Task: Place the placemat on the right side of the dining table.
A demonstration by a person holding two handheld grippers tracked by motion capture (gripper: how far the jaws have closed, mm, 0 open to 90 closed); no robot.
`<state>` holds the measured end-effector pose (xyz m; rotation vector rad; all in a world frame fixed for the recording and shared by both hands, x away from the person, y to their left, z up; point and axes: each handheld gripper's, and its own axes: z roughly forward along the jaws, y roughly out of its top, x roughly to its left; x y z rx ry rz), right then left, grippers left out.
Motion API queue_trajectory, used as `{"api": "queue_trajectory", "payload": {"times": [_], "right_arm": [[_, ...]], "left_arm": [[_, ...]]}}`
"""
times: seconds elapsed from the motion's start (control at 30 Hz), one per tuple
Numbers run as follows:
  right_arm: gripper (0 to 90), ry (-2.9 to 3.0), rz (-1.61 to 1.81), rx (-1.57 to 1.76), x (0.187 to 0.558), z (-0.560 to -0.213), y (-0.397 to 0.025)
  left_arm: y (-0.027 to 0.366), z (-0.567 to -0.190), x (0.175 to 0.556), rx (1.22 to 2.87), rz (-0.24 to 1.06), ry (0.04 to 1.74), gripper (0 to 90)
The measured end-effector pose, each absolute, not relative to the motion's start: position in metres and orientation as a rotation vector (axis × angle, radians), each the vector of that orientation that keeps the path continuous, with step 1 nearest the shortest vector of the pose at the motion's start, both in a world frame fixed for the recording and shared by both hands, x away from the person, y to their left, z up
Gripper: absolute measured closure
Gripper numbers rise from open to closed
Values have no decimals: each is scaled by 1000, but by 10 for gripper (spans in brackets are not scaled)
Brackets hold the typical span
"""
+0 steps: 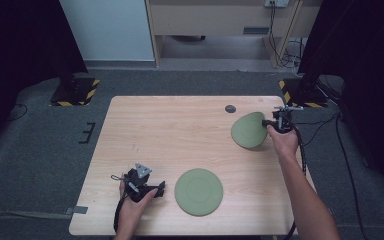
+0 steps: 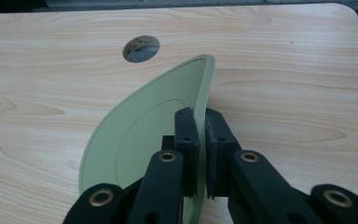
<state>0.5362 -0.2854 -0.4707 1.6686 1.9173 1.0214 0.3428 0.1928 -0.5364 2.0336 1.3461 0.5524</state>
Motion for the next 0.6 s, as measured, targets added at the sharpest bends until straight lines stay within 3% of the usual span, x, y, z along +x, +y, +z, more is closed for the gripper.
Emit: {"api": "queue_trajectory", "payload": {"times": [0.6], "right_arm": [[851,1919,979,1720,538,-494,-298]], "left_arm": [[193,-536,343,2033,553,1347,19]]}}
